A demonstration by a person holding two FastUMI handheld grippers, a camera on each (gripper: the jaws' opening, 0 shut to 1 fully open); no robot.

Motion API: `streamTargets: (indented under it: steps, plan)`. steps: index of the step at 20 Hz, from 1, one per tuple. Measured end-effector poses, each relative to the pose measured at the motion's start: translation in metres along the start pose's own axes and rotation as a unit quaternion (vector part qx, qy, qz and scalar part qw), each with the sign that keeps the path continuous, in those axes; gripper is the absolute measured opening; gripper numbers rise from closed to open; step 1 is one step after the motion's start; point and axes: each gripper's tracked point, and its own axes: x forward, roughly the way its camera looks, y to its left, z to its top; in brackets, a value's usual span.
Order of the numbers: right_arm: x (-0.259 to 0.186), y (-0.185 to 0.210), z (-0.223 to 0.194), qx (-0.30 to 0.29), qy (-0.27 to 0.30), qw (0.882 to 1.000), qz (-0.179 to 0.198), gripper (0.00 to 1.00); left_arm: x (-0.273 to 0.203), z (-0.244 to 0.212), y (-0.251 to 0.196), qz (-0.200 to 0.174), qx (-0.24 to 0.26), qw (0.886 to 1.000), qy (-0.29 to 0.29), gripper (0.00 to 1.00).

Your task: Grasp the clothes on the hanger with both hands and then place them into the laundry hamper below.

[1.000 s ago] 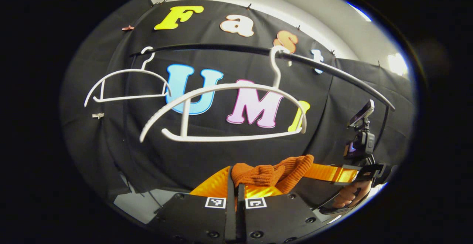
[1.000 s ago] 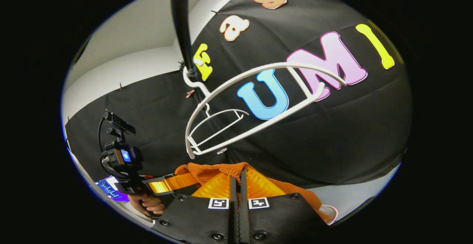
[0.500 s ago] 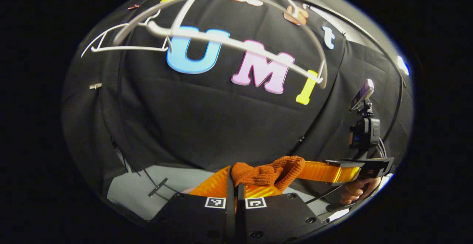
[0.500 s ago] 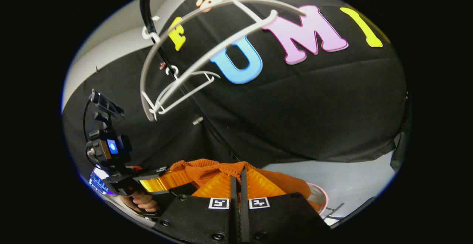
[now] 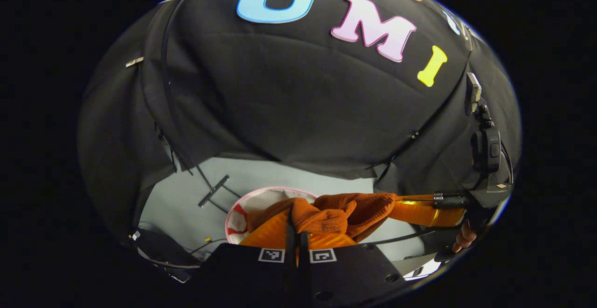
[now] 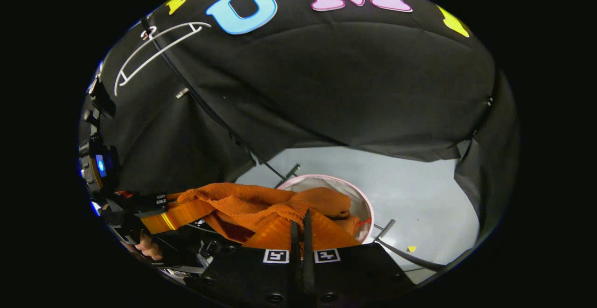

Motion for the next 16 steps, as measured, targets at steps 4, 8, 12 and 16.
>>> streamTargets:
  steps: [4, 8, 12, 16]
  plan:
    - [0.017, -0.011, -0.034, 0.003, 0.054, 0.998, -0.027, 0.05, 0.018, -0.032, 0.011, 0.020, -0.009, 0.998, 0.052, 0.05]
    - [0.021, -0.013, -0.054, 0.004, 0.086, 0.996, -0.030, 0.28, 0.027, -0.053, 0.025, 0.044, -0.003, 0.993, 0.108, 0.06]
    - [0.021, -0.021, -0.058, -0.011, 0.083, 0.995, -0.057, 0.97, 0.032, -0.049, 0.021, 0.043, 0.022, 0.992, 0.118, 0.73]
    - [0.012, -0.019, -0.063, -0.004, 0.080, 0.995, -0.067, 0.98, 0.015, -0.065, 0.013, 0.032, 0.013, 0.993, 0.116, 0.96]
